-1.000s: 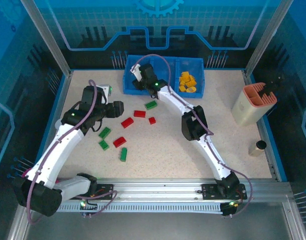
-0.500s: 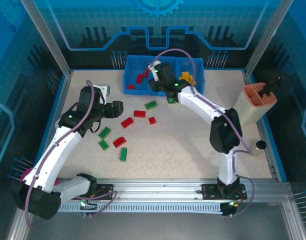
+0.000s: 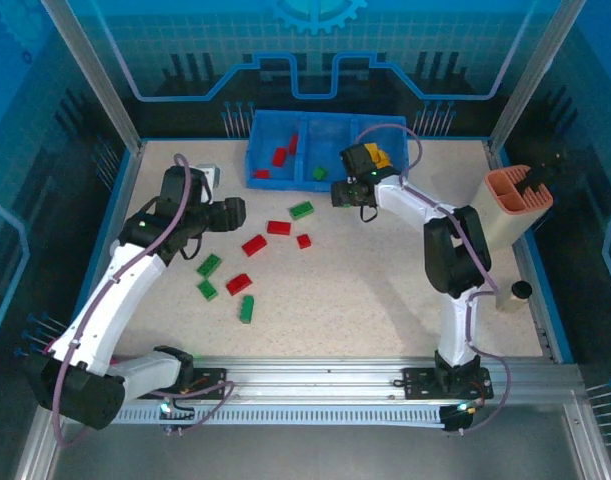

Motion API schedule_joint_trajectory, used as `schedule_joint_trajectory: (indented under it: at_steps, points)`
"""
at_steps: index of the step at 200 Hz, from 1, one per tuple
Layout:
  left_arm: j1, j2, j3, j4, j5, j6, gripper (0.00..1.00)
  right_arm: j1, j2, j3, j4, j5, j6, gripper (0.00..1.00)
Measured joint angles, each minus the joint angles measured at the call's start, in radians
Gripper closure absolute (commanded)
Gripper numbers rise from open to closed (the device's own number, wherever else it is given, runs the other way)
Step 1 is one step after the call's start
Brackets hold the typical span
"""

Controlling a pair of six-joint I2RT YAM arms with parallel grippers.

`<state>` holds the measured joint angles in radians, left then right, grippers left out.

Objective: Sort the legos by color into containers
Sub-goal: Pick up the lego from the top-center of the table.

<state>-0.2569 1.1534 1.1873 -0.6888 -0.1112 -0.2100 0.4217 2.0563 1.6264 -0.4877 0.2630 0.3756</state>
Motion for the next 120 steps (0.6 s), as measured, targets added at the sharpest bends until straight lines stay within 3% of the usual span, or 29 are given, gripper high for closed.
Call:
schedule_joint_trajectory:
  at_steps: [96,120]
  points:
    - [0.0,0.008,0.0,-0.006,0.0,0.0,0.21,-0.004,0.21,0.183,-0.044,-0.01,0.037,0.26]
    - [0.0,0.012,0.0,-0.006,0.0,0.0,0.21,-0.004,0.243,0.225,-0.051,-0.009,0.046,0.35]
